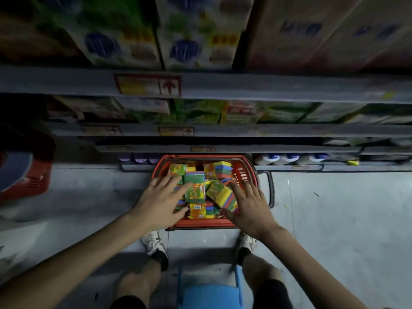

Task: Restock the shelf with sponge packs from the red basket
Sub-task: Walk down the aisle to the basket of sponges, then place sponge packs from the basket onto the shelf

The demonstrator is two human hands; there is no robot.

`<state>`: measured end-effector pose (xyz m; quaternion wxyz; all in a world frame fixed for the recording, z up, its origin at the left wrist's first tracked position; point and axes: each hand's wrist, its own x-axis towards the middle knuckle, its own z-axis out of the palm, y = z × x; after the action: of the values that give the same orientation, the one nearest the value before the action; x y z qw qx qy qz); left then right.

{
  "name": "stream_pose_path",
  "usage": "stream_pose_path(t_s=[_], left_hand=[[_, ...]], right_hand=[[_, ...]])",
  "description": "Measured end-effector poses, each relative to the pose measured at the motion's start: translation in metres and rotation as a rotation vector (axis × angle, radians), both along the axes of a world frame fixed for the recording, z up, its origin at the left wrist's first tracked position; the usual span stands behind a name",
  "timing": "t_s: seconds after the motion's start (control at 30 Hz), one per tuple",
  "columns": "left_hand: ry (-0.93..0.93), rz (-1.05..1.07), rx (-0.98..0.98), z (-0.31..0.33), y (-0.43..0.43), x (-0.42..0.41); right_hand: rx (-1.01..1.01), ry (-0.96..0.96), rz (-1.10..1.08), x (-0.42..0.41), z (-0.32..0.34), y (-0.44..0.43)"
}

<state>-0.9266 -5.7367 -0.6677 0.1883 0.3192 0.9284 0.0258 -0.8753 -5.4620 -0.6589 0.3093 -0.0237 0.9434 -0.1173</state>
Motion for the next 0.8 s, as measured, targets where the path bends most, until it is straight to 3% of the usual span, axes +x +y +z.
stream_pose_path(t_s=[0.17, 0.4, 0.57, 0.8], left_hand=[[0.02, 0.179, 0.059, -0.132, 0.023, 0.002], [0.264, 0.299, 0.309, -0.262, 0.034, -0.014], [0.432, 0.128, 0.337, -0.284, 0.025, -0.036], [0.525, 0.097, 0.262, -0.271, 0.014, -0.007]], right_hand=[[-0.087, 0.04, -0.034, -0.003, -0.13, -0.007], [-0.149, 0.288, 0.123, -0.025, -0.256, -0.01], [-0.121, 0.449, 0.254, -0.03, -0.289, -0.012], [-0.038, 0.53, 0.321, -0.005, -0.285, -0.011]])
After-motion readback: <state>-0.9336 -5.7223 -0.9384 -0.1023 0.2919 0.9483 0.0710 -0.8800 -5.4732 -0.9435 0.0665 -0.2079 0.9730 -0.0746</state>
